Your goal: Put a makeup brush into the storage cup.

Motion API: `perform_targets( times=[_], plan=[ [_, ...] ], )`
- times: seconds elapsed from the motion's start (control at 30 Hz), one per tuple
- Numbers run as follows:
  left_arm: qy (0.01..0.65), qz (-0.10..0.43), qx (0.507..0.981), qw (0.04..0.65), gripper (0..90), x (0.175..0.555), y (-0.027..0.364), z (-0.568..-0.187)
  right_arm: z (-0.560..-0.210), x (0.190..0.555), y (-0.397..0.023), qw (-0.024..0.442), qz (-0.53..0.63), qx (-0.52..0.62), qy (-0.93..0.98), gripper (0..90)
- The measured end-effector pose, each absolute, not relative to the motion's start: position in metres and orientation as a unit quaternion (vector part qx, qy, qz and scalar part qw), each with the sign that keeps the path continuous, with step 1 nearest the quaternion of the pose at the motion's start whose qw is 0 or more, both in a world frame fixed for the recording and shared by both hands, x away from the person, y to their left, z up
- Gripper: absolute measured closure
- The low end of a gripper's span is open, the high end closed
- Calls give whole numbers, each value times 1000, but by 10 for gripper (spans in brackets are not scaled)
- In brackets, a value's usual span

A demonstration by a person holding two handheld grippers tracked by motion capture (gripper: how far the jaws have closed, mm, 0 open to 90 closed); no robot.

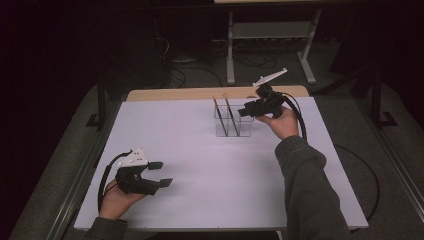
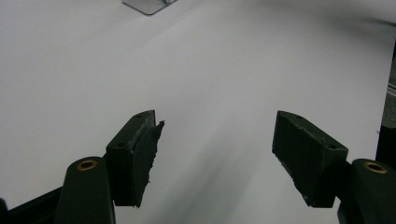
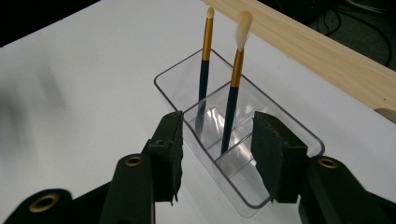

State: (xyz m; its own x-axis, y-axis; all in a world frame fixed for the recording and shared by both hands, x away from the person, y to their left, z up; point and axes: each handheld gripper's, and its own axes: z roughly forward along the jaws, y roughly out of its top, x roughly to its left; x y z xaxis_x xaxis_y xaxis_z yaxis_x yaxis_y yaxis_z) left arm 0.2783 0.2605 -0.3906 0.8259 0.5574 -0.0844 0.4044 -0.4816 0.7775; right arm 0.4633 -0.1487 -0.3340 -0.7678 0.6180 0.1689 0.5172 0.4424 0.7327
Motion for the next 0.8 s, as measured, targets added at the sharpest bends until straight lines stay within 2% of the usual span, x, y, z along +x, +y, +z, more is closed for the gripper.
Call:
perform_targets(
  times=[0.8],
  plan=[
    [290,92,854,423,293,279,262,-394,-340,434,-177,59,435,344,830,435]
  ],
)
